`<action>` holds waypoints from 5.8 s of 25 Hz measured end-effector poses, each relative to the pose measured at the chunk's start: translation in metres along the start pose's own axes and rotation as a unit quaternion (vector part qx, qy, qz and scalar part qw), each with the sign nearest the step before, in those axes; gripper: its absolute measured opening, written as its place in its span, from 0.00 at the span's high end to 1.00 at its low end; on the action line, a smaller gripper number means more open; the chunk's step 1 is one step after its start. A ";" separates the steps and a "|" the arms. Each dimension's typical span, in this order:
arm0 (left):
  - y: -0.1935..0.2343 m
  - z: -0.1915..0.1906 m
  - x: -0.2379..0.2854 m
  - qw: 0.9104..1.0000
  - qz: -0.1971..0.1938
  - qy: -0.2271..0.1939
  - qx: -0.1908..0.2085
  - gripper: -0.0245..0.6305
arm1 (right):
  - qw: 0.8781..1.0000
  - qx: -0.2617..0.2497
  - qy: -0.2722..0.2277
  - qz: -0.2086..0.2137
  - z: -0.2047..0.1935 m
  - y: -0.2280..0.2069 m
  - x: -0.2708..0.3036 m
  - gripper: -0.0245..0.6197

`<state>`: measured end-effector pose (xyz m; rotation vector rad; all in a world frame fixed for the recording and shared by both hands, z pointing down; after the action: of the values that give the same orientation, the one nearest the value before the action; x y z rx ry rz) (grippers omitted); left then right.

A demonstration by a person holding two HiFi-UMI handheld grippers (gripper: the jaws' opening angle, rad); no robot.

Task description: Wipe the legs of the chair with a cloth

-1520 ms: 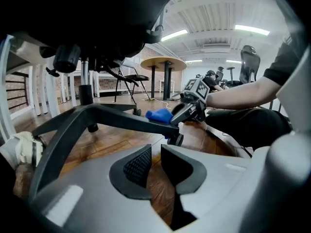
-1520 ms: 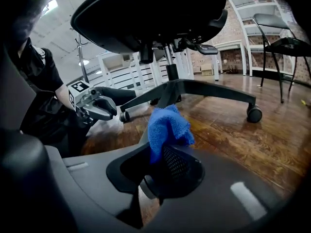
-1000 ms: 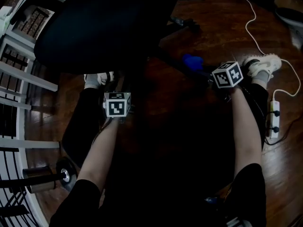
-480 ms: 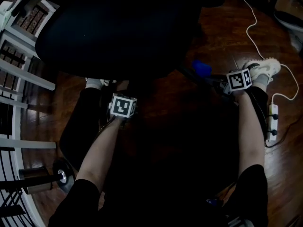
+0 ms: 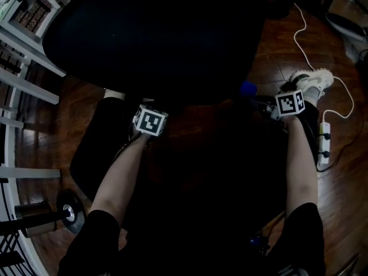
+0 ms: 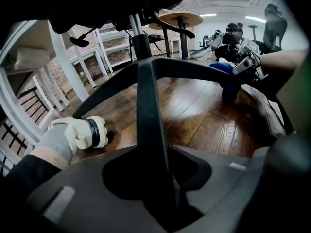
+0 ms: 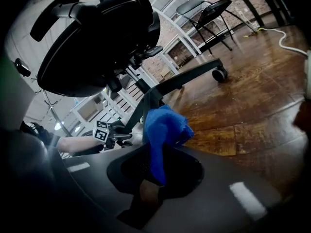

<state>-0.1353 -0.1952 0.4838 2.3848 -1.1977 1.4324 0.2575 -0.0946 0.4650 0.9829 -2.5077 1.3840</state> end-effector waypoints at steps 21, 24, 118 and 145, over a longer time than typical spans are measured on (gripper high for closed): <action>0.021 0.058 0.058 0.996 -0.034 -0.019 0.080 0.74 | 0.992 0.035 -0.120 0.002 -0.004 -0.012 -0.007 0.86; 0.012 0.067 0.061 0.995 -0.035 -0.021 0.090 0.75 | 0.993 0.044 -0.114 -0.003 -0.008 -0.020 -0.018 0.86; -0.016 0.021 0.011 0.994 -0.052 -0.019 -0.091 0.74 | 0.968 -0.055 -0.186 -0.161 0.029 0.035 0.149 0.85; -0.020 0.041 -0.002 0.992 -0.017 -0.096 -0.084 0.70 | 0.937 0.137 -0.251 -0.199 -0.047 0.021 -0.014 0.85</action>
<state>-0.0937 -0.1988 0.4653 2.4544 -1.2573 1.0651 0.2462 -0.0430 0.4717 1.9950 -2.2379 1.5139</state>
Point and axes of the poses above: the fingertips, and each gripper's own axes: x forward along the fingers, y to its left, z out of its top, the point moved 8 cm from there along -x, backward along the fingers, and after that the axes turned 5 degrees about z, right-handed, at the moved point
